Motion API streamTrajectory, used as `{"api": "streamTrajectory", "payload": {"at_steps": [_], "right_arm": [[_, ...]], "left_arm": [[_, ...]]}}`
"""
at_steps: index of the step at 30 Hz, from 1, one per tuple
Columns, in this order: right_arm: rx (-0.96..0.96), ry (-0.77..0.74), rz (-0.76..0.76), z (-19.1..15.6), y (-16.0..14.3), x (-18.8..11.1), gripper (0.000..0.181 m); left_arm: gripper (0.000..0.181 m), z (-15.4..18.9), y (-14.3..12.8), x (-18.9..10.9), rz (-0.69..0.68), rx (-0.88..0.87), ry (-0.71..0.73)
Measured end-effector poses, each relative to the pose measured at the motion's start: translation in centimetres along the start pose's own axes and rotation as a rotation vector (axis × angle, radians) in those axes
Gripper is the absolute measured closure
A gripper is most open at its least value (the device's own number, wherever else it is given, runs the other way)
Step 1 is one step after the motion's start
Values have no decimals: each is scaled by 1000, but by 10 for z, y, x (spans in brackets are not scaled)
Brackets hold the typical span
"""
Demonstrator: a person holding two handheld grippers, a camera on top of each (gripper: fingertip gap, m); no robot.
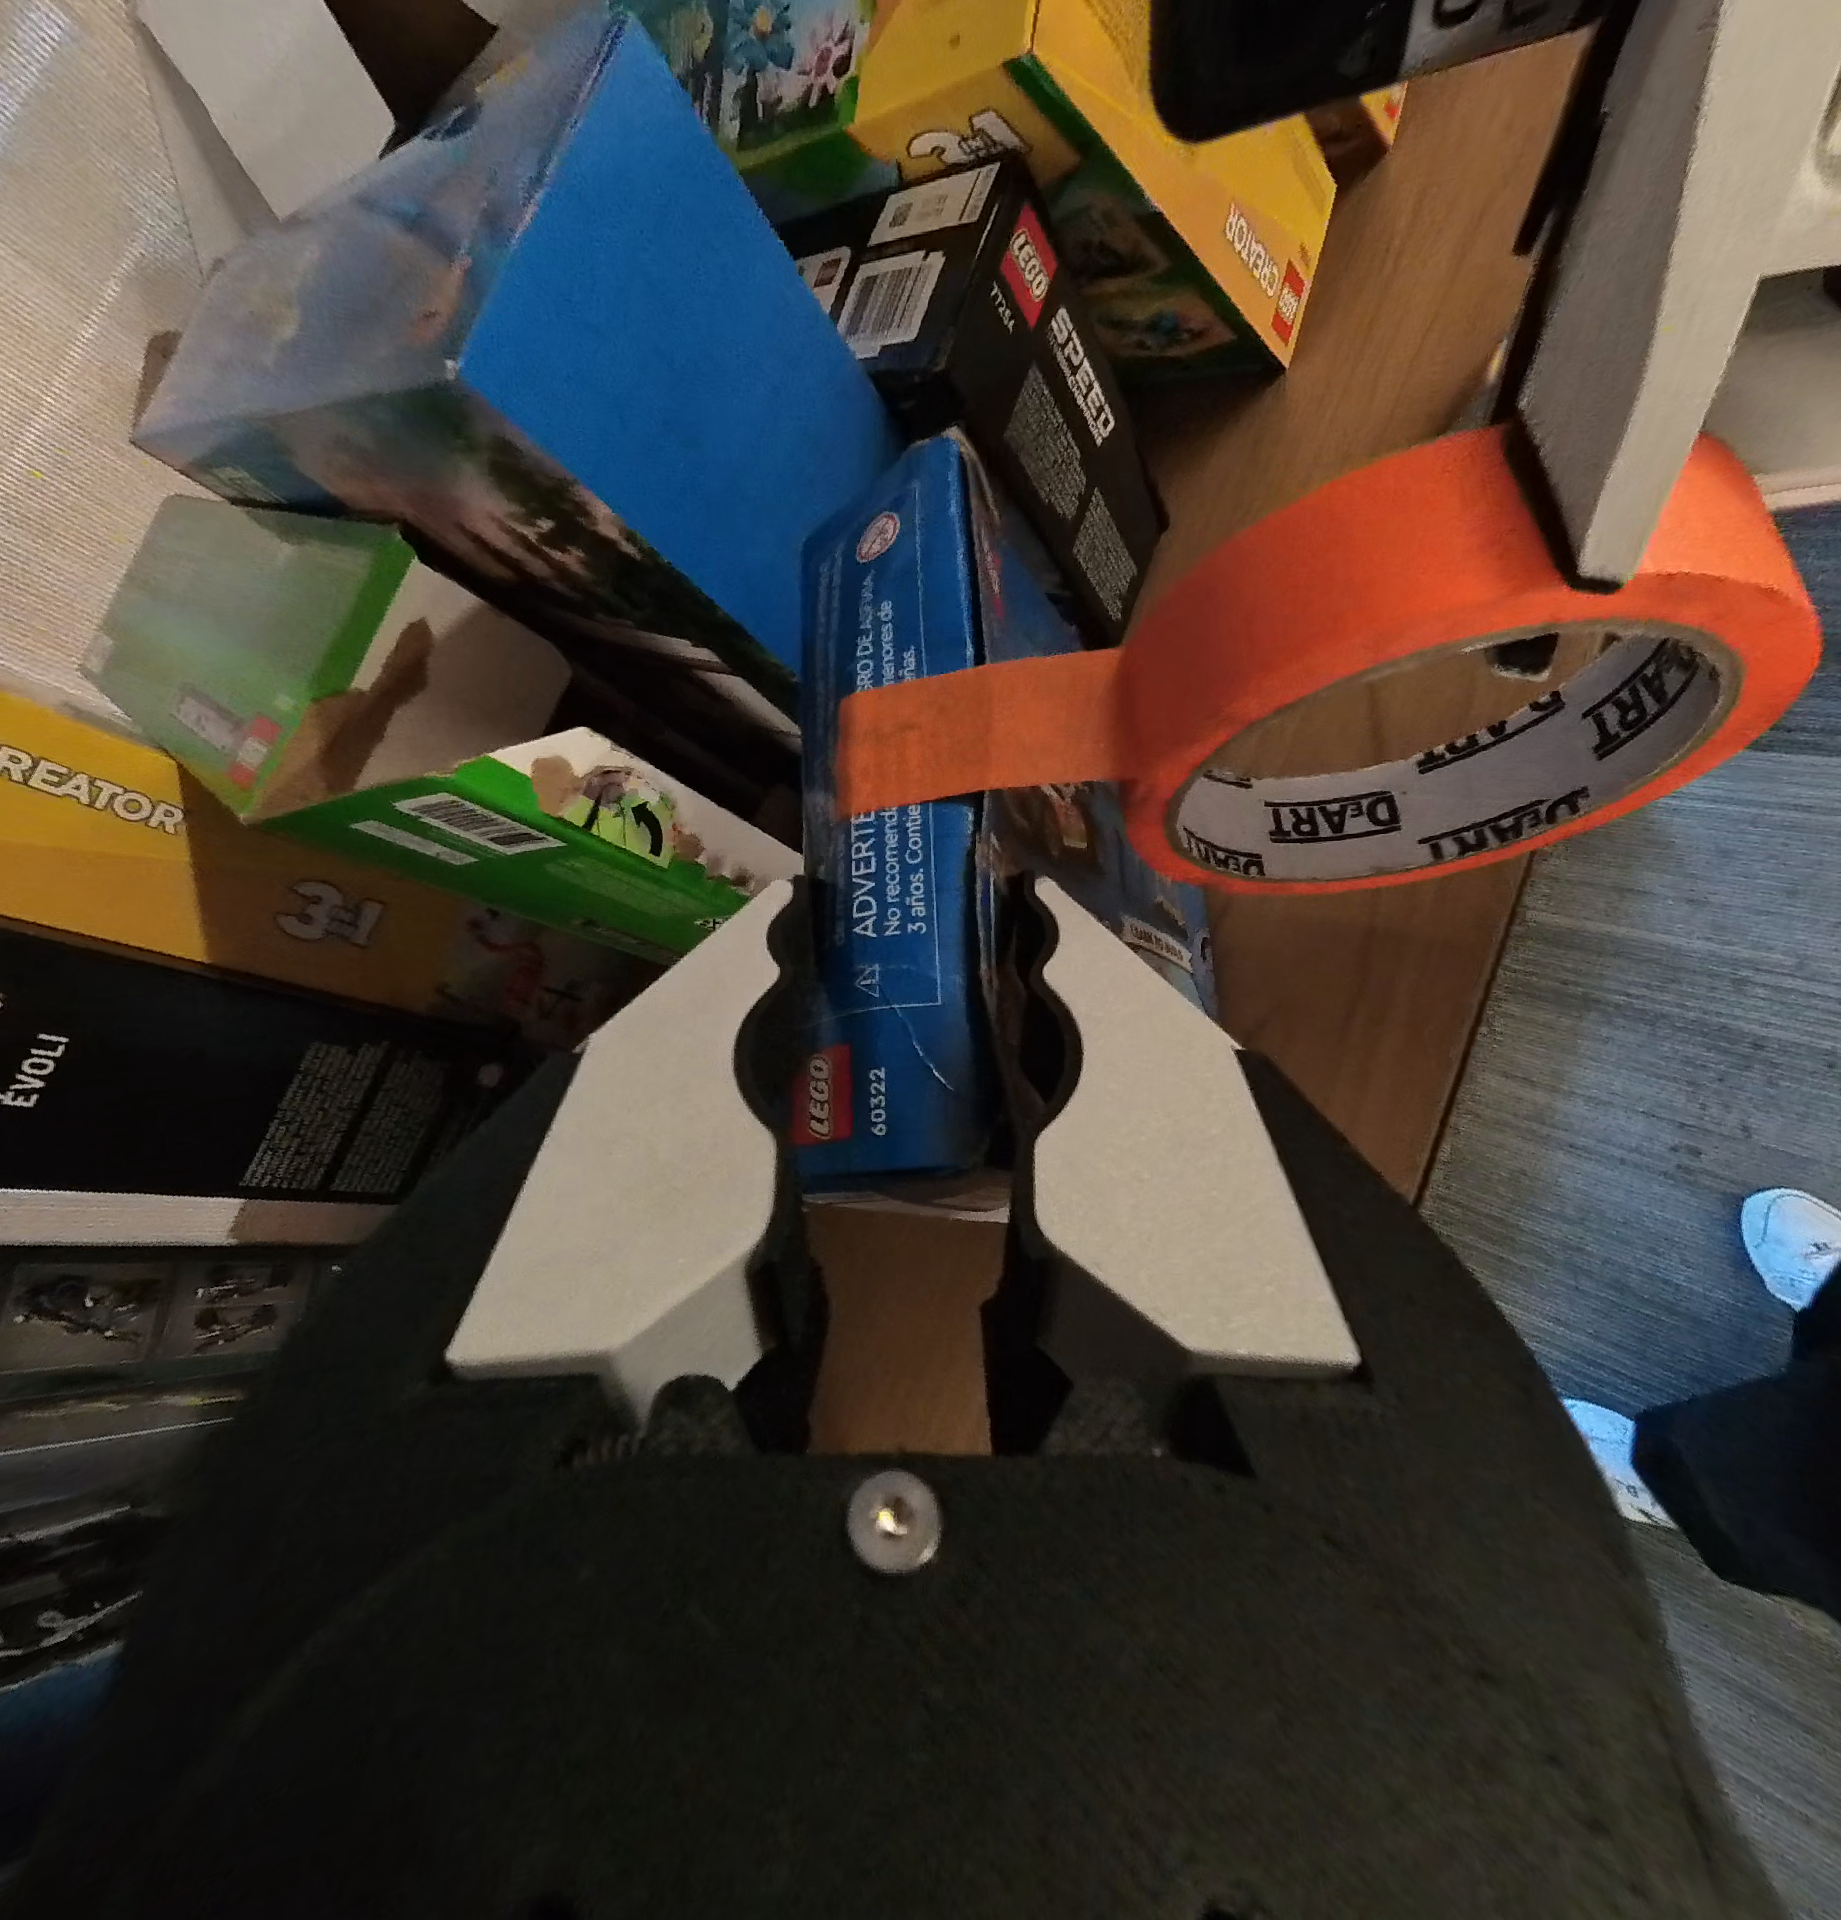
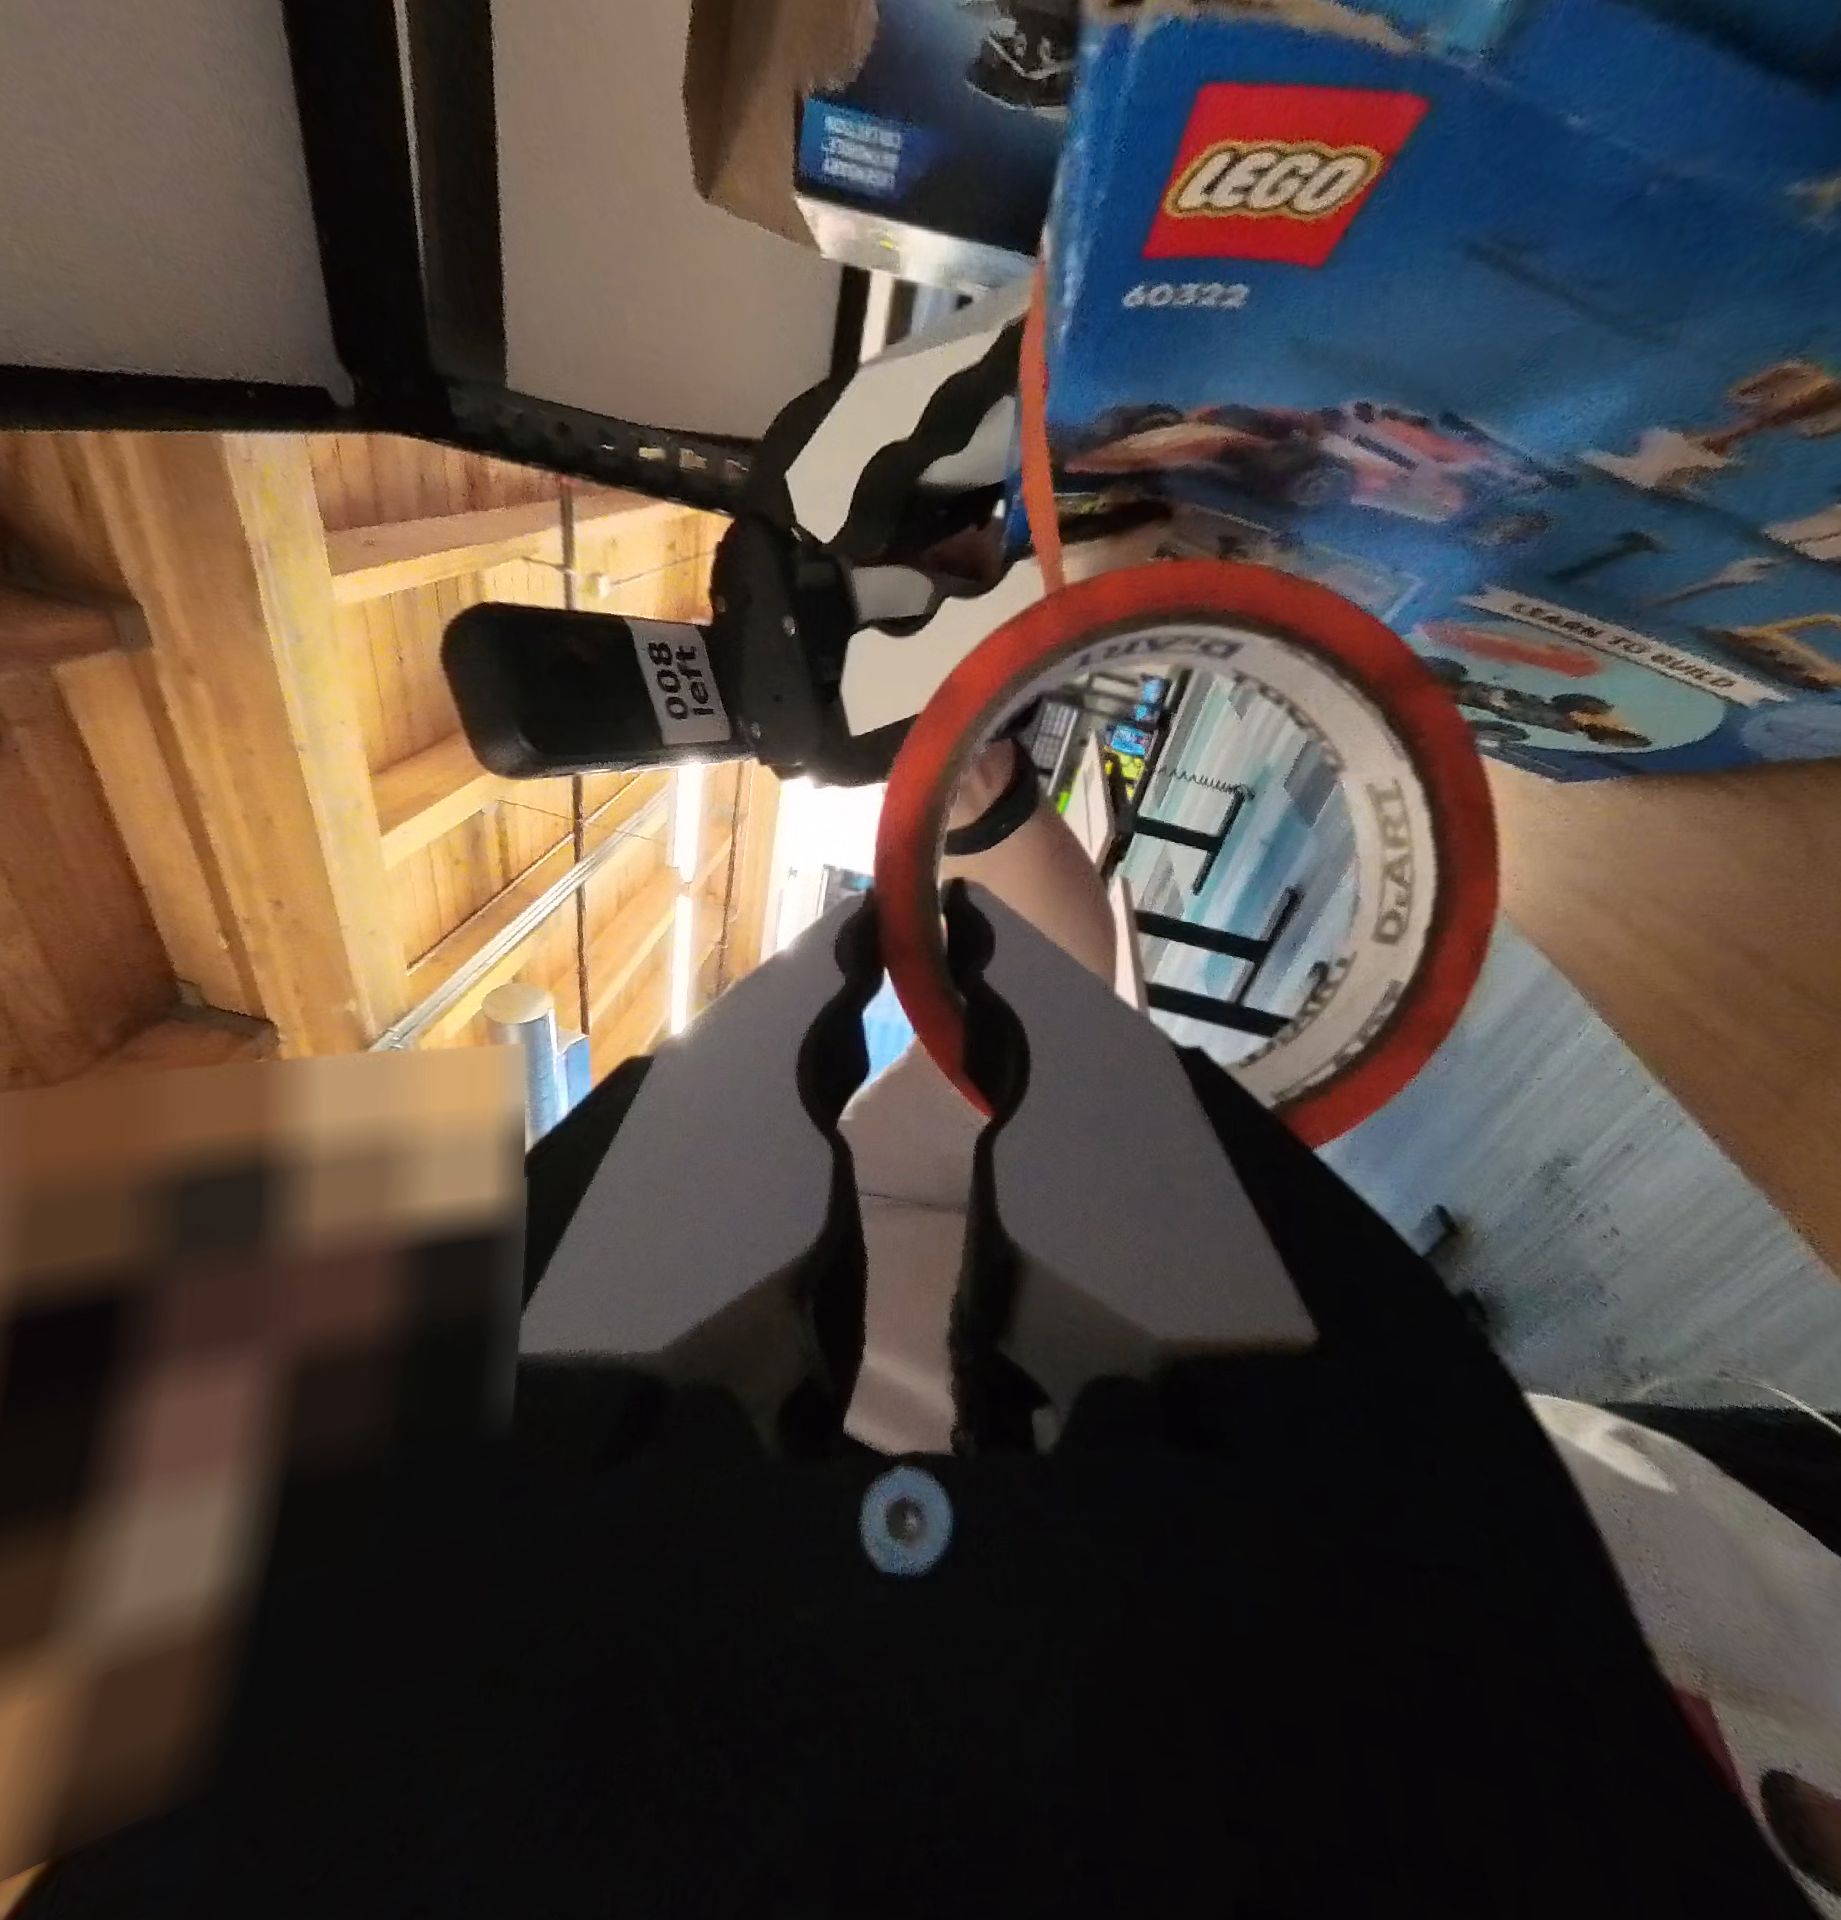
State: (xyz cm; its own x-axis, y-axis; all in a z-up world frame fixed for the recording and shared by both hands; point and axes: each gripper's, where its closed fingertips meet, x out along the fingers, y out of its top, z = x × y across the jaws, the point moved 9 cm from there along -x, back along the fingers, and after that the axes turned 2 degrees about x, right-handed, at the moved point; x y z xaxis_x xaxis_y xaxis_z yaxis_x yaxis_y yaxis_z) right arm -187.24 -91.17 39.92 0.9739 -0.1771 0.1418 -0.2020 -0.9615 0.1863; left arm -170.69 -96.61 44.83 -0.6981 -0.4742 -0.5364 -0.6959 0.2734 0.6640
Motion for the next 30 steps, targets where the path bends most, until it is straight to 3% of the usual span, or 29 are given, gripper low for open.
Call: {"api": "streamTrajectory", "payload": {"at_steps": [5,11,14,19,22,26,30], "right_arm": [[25,-56,-16,6,-1,0,171],[-7,67,90,1,1,8,175],[-13,83,146,6,1,15,175],[-30,105,214,10,3,18,174],[-28,122,242,12,3,20,174],[-19,130,237,15,2,23,174],[-14,141,221,15,6,20,175]], "left_arm": [[143,-2,-2,1,20,25,-13],[136,-8,-4,1,53,73,-18],[110,-15,-6,-7,64,57,33],[98,-6,-11,-60,299,-132,1],[124,37,-13,-79,522,-198,-128],[123,81,-14,-35,489,-231,-166],[147,96,-12,5,471,-310,-129]]}}
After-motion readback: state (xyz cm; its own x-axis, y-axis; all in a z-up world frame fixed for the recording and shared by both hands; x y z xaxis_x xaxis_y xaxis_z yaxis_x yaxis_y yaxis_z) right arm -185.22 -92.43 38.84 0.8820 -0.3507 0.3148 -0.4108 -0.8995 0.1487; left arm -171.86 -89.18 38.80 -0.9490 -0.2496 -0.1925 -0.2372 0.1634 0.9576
